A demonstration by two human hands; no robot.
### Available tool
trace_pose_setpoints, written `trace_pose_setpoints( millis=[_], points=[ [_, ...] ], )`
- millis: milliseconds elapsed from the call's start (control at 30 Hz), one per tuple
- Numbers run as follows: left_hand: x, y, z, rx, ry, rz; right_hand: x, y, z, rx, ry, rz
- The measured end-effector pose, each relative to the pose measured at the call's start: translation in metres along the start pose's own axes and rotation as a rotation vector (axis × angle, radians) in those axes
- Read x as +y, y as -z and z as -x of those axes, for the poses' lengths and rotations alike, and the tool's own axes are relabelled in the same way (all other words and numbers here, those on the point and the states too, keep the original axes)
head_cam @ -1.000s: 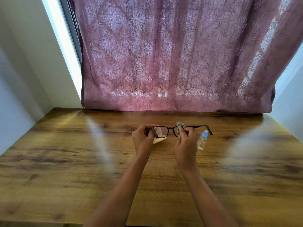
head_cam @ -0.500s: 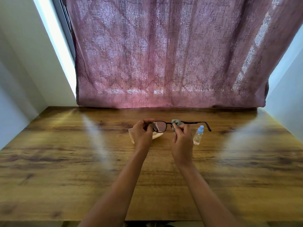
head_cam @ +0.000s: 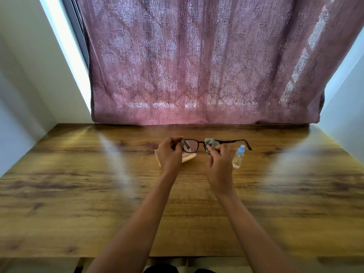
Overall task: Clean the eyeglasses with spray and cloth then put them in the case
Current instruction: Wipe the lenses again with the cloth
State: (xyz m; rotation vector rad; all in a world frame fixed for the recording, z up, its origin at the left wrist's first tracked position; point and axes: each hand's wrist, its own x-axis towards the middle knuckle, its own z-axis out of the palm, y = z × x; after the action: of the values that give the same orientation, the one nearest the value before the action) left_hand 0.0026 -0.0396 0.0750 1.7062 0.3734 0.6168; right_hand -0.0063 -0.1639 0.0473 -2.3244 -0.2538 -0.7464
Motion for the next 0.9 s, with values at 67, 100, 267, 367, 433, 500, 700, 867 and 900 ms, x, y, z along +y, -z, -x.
trace_pose_setpoints(
  millis=[67, 100, 267, 367, 433, 500, 700, 867, 900],
  points=[
    [-0.002, 0.001, 0.000, 0.000, -0.002, -0.015, 0.005, 0.004, 0.002, 0.009, -0.004, 0.002],
    [-0.002, 0.002, 0.001, -0.014, 0.001, -0.005, 0.008, 0.006, 0.000, 0.023, -0.017, 0.005],
    [0.002, 0.000, 0.005, -0.029, -0.017, 0.009, 0.004, -0.001, -0.015, 0.043, -0.071, 0.000],
    [0.000, 0.001, 0.003, -0.019, 0.003, 0.001, -0.002, -0.005, -0.006, -0.007, -0.012, -0.012],
    [-0.005, 0.003, 0.000, 0.000, 0.010, -0.029, 0.002, -0.001, 0.003, -0.029, 0.020, -0.013],
    [-0.006, 0.005, 0.000, 0.002, 0.010, -0.041, 0.008, 0.006, 0.007, -0.025, 0.021, 0.000],
    [0.000, 0.003, 0.007, -0.024, 0.000, -0.020, 0.006, 0.001, -0.014, 0.031, -0.084, 0.026],
    [-0.004, 0.005, 0.003, 0.003, 0.020, -0.039, -0.001, -0.003, 0.005, -0.022, -0.001, -0.006],
    [-0.005, 0.006, 0.003, 0.003, 0.025, -0.046, 0.003, 0.000, 0.009, -0.028, 0.013, -0.014]
  ],
)
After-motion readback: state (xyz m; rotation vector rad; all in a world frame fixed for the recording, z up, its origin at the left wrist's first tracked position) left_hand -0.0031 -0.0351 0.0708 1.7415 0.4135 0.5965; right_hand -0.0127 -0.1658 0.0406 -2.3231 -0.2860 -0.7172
